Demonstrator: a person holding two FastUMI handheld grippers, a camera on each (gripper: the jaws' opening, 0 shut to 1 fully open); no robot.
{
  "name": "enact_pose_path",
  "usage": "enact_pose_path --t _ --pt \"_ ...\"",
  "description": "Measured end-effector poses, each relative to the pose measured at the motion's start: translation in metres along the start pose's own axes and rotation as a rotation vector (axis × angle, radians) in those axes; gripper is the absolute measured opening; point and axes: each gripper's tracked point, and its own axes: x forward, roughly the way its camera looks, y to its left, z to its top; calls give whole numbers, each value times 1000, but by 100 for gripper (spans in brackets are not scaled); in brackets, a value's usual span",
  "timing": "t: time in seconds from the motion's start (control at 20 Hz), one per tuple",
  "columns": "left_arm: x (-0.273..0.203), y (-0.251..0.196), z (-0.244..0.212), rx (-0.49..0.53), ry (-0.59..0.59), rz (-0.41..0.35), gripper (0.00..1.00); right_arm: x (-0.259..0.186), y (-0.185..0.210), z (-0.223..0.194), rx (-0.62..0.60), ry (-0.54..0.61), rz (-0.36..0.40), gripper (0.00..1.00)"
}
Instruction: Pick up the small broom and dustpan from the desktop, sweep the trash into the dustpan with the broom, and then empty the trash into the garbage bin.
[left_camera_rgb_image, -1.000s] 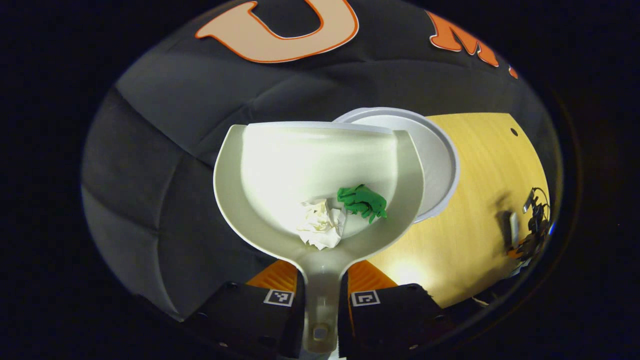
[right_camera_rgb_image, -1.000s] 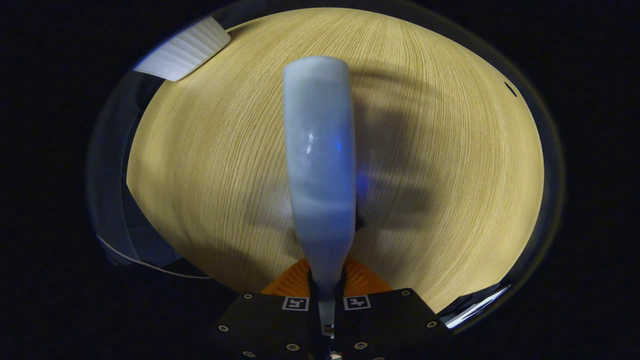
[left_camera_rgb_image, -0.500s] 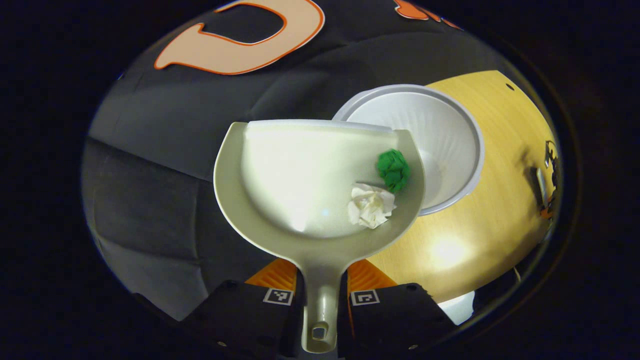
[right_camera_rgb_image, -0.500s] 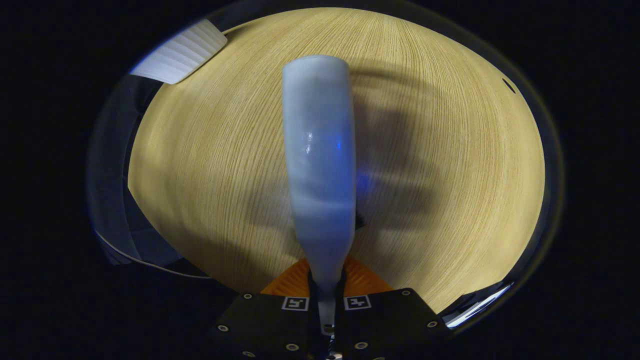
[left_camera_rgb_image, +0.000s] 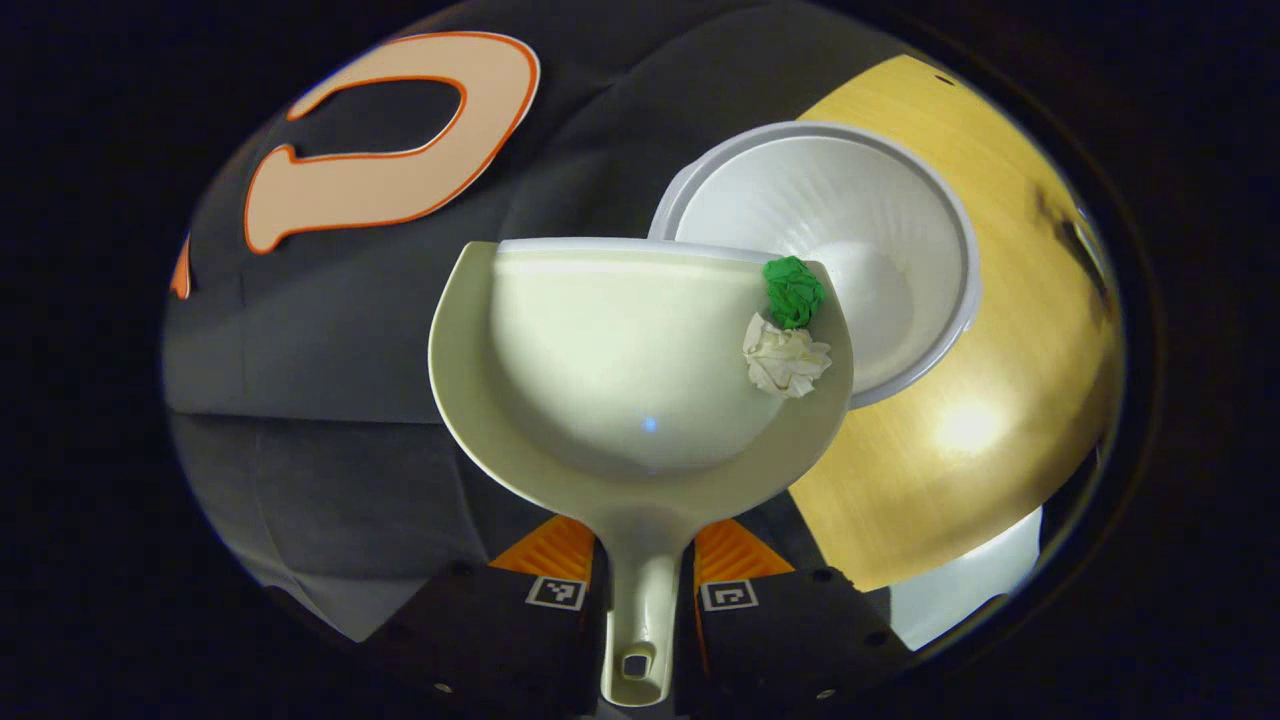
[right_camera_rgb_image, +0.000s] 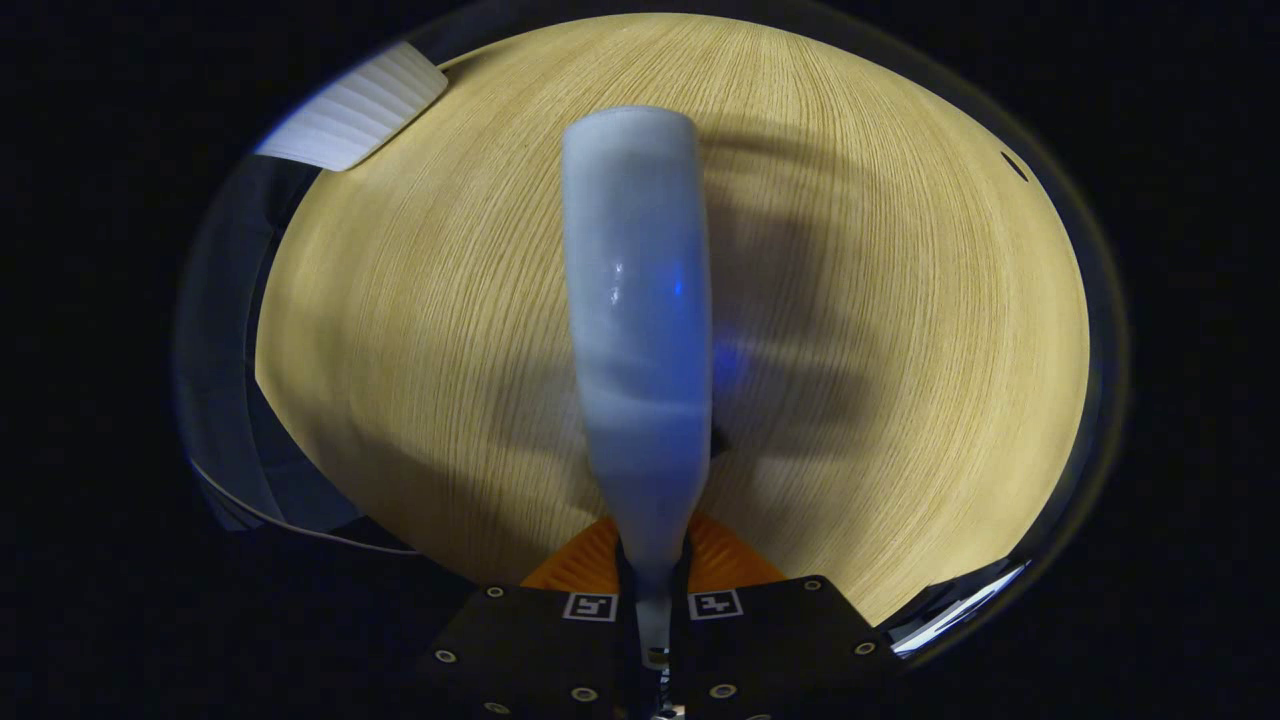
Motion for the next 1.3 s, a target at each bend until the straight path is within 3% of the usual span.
enact_pose_path --t 0.35,0.75,0.85,1.1,1.3 --pt "-6 5 15 233 16 115 27 -5 -29 48 4 6 -7 11" --pt "-1 -3 17 359 -19 157 27 -14 -66 107 17 7 -16 11" --pt "-1 -7 12 318 -25 132 27 -17 -76 123 18 8 -18 11" --pt "1 -23 -1 99 -55 31 27 -25 -102 161 40 9 -21 11" --pt "8 -37 4 -68 -95 -32 27 -33 -124 193 133 6 -4 11"
